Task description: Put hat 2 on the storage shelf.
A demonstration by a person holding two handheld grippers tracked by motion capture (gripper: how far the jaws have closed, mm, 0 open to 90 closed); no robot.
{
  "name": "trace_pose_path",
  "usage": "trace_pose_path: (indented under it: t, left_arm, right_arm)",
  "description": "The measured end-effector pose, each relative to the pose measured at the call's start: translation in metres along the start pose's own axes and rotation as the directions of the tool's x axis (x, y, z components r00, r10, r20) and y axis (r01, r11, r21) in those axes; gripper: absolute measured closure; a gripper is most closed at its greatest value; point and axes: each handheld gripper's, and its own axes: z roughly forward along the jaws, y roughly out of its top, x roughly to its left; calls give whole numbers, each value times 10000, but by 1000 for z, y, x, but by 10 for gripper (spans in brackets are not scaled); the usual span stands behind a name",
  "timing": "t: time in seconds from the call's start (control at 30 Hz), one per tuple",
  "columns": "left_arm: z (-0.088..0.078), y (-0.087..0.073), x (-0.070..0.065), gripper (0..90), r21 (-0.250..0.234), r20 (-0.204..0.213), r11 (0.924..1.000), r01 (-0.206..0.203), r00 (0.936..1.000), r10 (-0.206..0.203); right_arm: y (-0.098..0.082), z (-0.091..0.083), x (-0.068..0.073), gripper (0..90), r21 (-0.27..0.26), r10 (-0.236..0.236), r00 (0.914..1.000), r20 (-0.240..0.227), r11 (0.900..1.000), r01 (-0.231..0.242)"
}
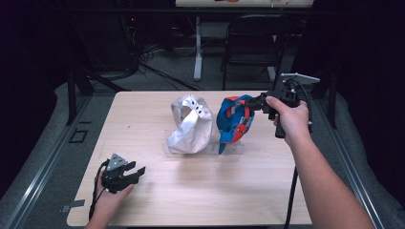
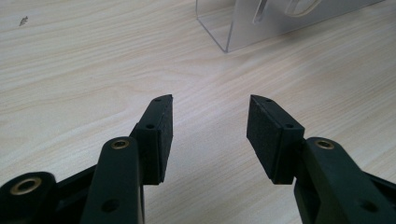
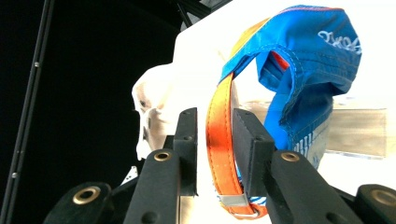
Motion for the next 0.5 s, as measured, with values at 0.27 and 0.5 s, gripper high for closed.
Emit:
trace_pose_path:
  t: [0.27,0.5]
  left_arm:
    - [-1,0,0,514,-28,-7,10000,44,10000,-44]
    - [-1,0,0,512,-23,1,10000,34,10000,-34]
  right_arm:
    - [-4,-10,0,703,-175,-230,9997,129,9996,232]
    - [-8,-16,0,688,-236,-403,9983,430,9989,414]
